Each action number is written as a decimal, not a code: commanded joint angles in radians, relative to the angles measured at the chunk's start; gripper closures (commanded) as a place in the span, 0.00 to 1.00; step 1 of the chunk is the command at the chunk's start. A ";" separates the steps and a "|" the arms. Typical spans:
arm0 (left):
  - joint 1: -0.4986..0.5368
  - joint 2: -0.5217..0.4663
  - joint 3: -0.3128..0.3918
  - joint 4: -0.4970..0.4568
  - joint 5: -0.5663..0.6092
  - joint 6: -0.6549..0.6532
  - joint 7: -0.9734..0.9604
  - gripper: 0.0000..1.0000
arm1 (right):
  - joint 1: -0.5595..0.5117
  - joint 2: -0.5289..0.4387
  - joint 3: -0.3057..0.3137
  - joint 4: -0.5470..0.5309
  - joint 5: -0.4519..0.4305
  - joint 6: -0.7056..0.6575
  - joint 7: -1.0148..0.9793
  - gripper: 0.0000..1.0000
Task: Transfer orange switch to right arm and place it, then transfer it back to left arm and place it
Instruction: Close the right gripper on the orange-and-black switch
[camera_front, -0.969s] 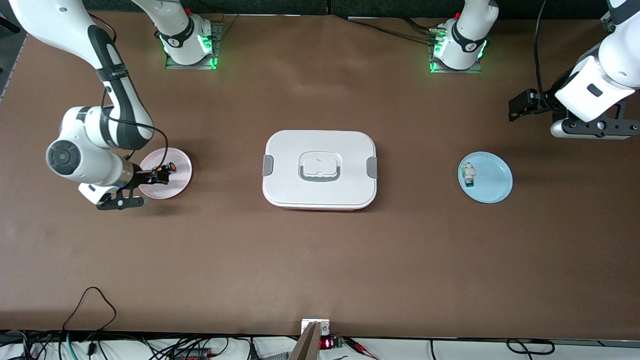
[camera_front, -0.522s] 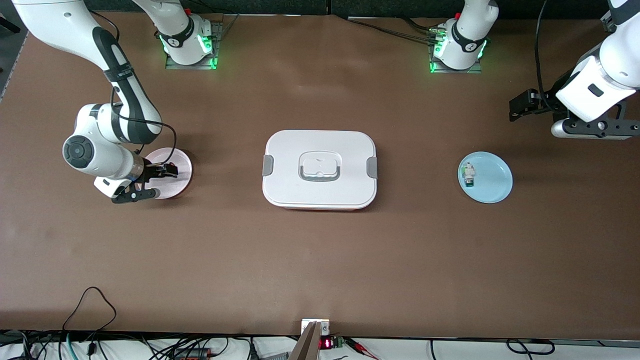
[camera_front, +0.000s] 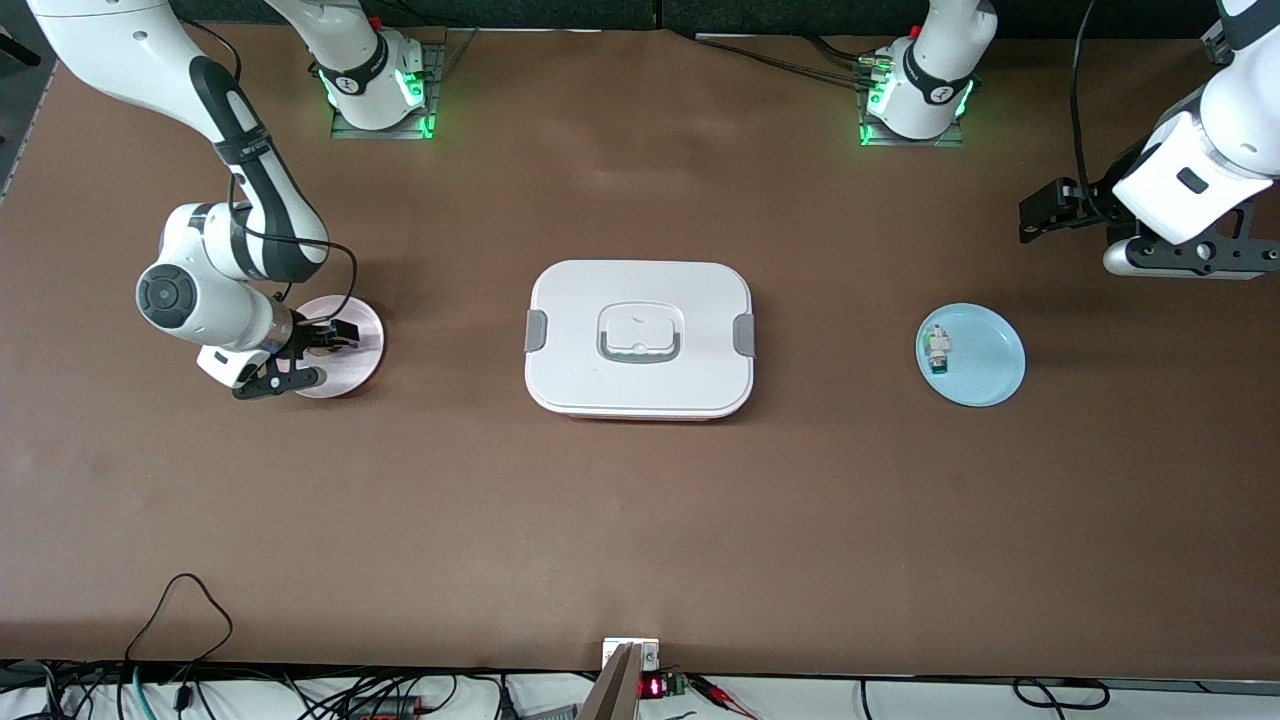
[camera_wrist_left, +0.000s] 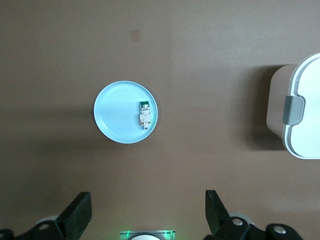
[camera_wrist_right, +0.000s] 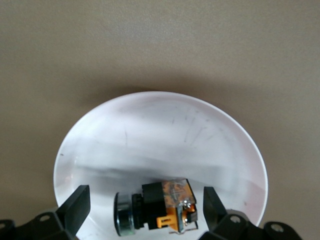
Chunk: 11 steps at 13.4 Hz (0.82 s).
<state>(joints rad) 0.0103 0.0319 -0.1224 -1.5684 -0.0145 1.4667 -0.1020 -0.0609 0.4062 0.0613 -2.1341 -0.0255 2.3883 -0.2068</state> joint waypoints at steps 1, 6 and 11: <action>0.008 -0.021 -0.002 -0.016 -0.007 -0.006 0.025 0.00 | -0.031 -0.029 0.018 -0.032 0.004 0.015 -0.031 0.00; 0.008 -0.020 0.000 -0.016 -0.007 -0.006 0.027 0.00 | -0.033 -0.006 0.018 -0.038 0.004 0.019 -0.068 0.00; 0.008 -0.021 0.000 -0.016 -0.007 -0.006 0.027 0.00 | -0.034 0.002 0.018 -0.047 0.004 0.029 -0.077 0.00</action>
<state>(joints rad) 0.0113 0.0319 -0.1224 -1.5684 -0.0145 1.4667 -0.0975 -0.0745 0.4120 0.0630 -2.1615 -0.0255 2.3898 -0.2579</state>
